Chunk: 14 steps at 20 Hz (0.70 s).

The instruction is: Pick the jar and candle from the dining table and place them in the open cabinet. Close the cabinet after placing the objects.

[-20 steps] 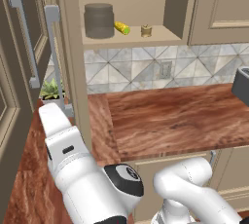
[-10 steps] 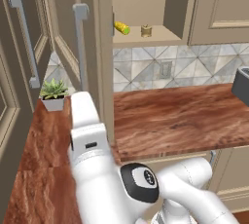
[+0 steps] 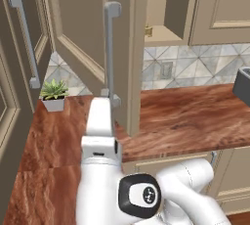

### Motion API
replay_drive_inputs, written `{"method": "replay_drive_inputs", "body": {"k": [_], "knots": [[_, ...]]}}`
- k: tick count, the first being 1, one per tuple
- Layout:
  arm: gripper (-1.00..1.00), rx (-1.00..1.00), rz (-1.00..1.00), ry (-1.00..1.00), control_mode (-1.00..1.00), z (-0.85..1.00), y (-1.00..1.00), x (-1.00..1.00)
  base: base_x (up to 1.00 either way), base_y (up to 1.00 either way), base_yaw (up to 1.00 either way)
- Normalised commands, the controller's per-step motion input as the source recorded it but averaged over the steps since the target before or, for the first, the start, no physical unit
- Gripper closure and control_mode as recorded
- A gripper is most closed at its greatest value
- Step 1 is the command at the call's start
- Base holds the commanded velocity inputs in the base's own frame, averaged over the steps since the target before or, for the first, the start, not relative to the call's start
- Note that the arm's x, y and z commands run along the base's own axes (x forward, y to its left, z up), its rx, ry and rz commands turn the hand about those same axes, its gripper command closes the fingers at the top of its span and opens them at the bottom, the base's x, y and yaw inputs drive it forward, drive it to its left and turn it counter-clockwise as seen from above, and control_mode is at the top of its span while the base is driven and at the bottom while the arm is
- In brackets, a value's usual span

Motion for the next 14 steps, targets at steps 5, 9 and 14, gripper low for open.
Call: {"method": "replay_drive_inputs", "body": {"k": [5,9,14], "knots": [[-1.0,0.0,-0.25,-0.11,-1.0,0.05,-0.53,0.39,0.0,0.0,0.0],[-1.0,0.05,-0.2,-0.02,-1.0,0.11,-0.46,0.6,0.0,0.0,0.0],[-1.0,0.13,-0.15,0.0,-1.0,0.09,-0.35,0.65,0.0,0.0,0.0]]}}
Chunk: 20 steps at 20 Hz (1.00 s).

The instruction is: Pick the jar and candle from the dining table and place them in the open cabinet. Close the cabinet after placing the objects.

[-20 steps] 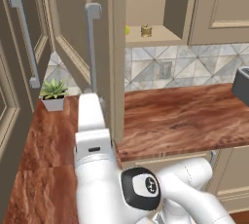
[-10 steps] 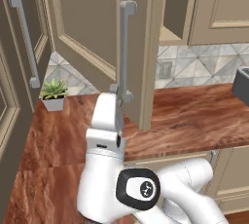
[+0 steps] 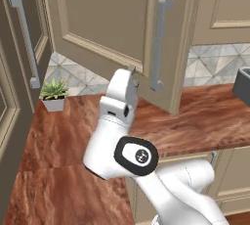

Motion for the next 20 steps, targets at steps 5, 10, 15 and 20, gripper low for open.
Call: {"method": "replay_drive_inputs", "body": {"k": [5,10,15,20], "knots": [[-1.0,0.12,-0.12,0.0,-1.0,0.13,-0.23,0.63,0.0,0.0,0.0],[-1.0,0.12,-0.1,0.0,-1.0,0.21,-0.23,0.54,0.0,0.0,0.0],[-1.0,0.19,-0.07,0.0,-1.0,0.21,-0.25,0.51,0.0,0.0,0.0],[-1.0,0.22,-0.03,0.0,-1.0,0.15,-0.35,0.61,0.0,0.0,0.0]]}}
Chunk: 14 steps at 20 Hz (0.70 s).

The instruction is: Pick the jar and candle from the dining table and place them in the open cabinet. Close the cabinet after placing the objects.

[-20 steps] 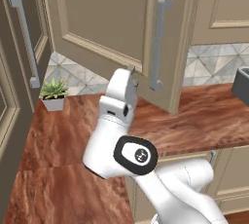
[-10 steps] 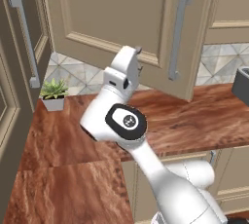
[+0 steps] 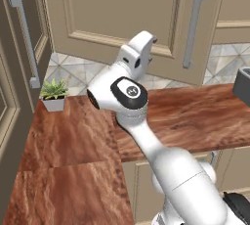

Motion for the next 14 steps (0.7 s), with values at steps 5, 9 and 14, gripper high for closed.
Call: {"method": "replay_drive_inputs", "body": {"k": [5,9,14], "knots": [[-1.0,0.19,0.0,0.0,-1.0,0.22,-0.23,0.49,0.0,0.0,0.0],[-1.0,0.15,0.0,0.0,-1.0,0.22,-0.16,0.47,0.0,0.0,0.0],[-1.0,0.14,0.0,0.0,-1.0,0.21,-0.17,0.53,0.0,0.0,0.0]]}}
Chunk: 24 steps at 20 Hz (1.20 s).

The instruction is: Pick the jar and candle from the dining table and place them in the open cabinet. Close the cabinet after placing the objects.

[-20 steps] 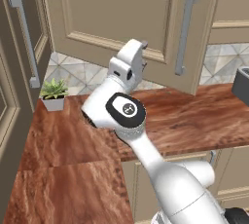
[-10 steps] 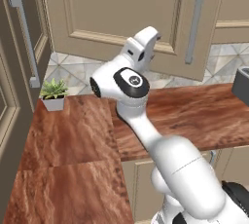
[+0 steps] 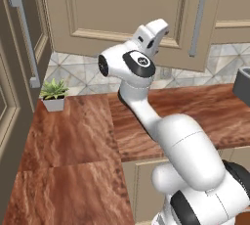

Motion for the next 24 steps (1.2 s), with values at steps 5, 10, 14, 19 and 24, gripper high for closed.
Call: {"method": "replay_drive_inputs", "body": {"k": [5,10,14,19,24], "knots": [[-1.0,0.14,0.0,0.0,-1.0,0.31,-0.17,0.53,0.0,0.0,0.0],[-1.0,0.13,0.0,0.0,-1.0,0.27,-0.15,0.53,0.0,0.0,0.0],[-1.0,0.12,0.0,0.0,-1.0,0.22,-0.15,0.67,0.0,0.0,0.0],[-1.0,0.1,0.02,0.0,-1.0,0.27,-0.11,0.69,0.0,0.0,0.0],[-1.0,0.13,0.06,0.0,-1.0,0.27,-0.12,0.65,0.0,0.0,0.0]]}}
